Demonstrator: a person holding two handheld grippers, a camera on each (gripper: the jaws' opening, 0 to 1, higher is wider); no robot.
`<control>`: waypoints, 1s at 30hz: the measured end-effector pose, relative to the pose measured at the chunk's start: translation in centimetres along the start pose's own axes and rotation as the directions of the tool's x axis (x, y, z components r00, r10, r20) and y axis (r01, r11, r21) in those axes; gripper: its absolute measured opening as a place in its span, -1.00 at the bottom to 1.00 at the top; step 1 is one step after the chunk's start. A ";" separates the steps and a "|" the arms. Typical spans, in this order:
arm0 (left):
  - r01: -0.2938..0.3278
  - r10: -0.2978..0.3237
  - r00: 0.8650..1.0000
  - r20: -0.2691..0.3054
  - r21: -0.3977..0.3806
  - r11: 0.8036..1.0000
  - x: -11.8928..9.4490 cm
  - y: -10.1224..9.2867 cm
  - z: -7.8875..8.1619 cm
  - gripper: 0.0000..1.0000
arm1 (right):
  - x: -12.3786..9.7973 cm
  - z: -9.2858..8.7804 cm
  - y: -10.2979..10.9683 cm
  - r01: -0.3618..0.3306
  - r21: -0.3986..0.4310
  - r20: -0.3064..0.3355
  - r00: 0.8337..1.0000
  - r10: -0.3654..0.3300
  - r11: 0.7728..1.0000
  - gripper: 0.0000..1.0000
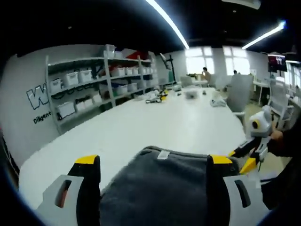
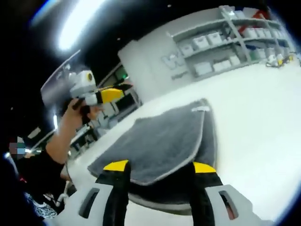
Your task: Open the folded towel by lifting each exposed corner and separating the folded layers until the towel lies flat within the target outline without major curled edges
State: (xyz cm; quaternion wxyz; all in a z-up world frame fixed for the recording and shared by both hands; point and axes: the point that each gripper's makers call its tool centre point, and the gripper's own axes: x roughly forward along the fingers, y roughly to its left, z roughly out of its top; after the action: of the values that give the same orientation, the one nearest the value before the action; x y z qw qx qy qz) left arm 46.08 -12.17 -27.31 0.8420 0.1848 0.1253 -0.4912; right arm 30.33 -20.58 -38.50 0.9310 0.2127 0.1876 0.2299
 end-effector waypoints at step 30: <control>0.220 -0.104 0.884 -0.455 0.210 0.952 6.8 4.3 -0.2 0.74 | 0.4 -0.4 -1.1 0.016 -0.015 -0.012 1.000 -0.017 1.000 -0.52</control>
State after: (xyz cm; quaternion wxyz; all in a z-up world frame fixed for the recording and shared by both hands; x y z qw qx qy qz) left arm 53.15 -15.48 -29.40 0.7165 0.3864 0.2624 -0.5182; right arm 30.82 -21.14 -39.43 0.9333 0.2029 0.1930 0.2248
